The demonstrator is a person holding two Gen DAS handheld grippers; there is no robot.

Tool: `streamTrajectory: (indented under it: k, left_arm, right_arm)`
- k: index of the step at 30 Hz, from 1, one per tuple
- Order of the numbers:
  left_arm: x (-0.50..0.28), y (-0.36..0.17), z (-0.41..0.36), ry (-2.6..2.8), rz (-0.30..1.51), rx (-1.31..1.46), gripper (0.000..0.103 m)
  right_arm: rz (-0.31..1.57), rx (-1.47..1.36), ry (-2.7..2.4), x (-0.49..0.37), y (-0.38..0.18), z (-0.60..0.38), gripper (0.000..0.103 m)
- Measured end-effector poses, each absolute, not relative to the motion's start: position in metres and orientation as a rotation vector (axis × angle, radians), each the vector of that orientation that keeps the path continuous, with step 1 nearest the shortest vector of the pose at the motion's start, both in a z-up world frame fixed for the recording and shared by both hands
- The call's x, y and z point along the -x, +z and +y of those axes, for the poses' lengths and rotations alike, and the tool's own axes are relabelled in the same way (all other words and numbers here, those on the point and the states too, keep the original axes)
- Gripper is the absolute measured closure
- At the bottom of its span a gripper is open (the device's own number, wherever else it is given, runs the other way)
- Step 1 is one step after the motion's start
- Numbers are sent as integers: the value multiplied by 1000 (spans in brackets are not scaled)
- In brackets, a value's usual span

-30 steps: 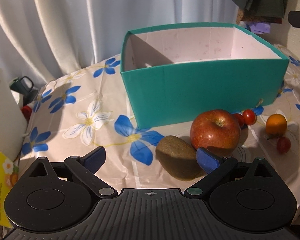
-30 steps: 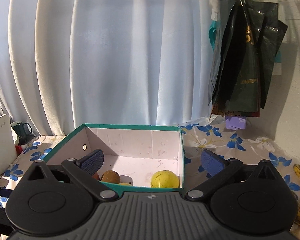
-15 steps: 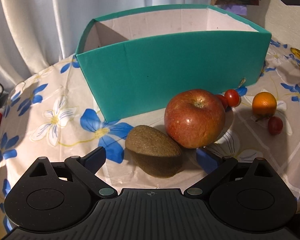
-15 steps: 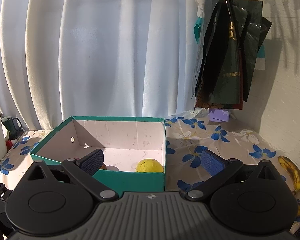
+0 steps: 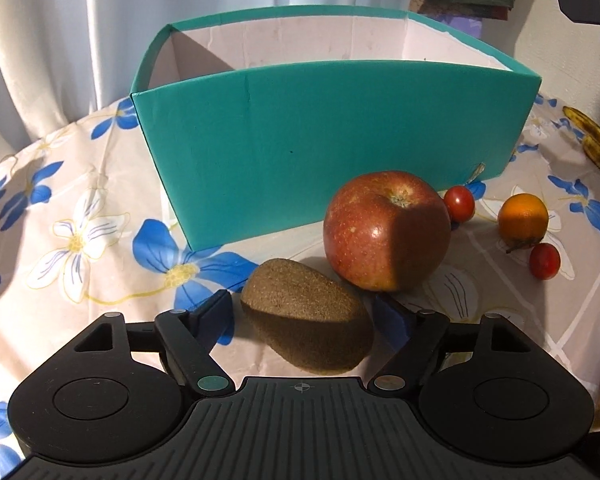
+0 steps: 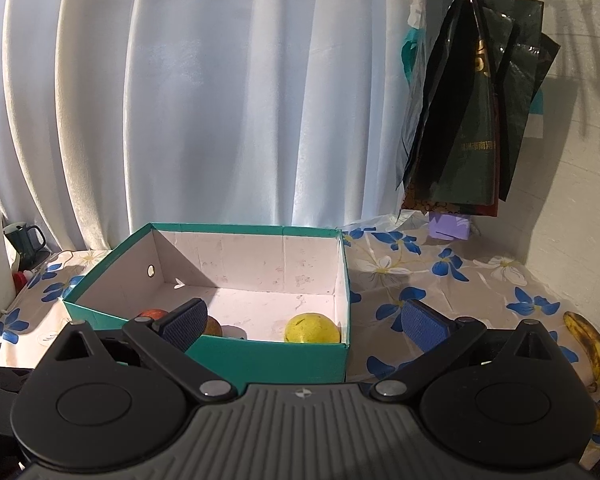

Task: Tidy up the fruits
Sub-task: 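Move the left tool to the brown kiwi beside the red apple and grasp it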

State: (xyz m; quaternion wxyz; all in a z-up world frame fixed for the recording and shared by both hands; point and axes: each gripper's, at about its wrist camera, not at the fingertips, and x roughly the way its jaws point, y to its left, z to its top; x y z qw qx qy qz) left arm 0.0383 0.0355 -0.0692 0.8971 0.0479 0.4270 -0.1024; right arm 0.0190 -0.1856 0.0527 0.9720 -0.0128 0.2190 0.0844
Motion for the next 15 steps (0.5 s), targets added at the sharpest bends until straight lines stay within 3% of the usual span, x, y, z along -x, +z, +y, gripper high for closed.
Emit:
streamTrajectory:
  k: [2, 15]
  left_arm:
    - [-36, -67, 34, -220, 879, -99, 34]
    - [-14, -37, 37, -141, 875, -48, 35]
  right_arm:
    - [443, 31, 173, -18, 53, -184, 0]
    - [457, 74, 212, -9, 49, -172, 0]
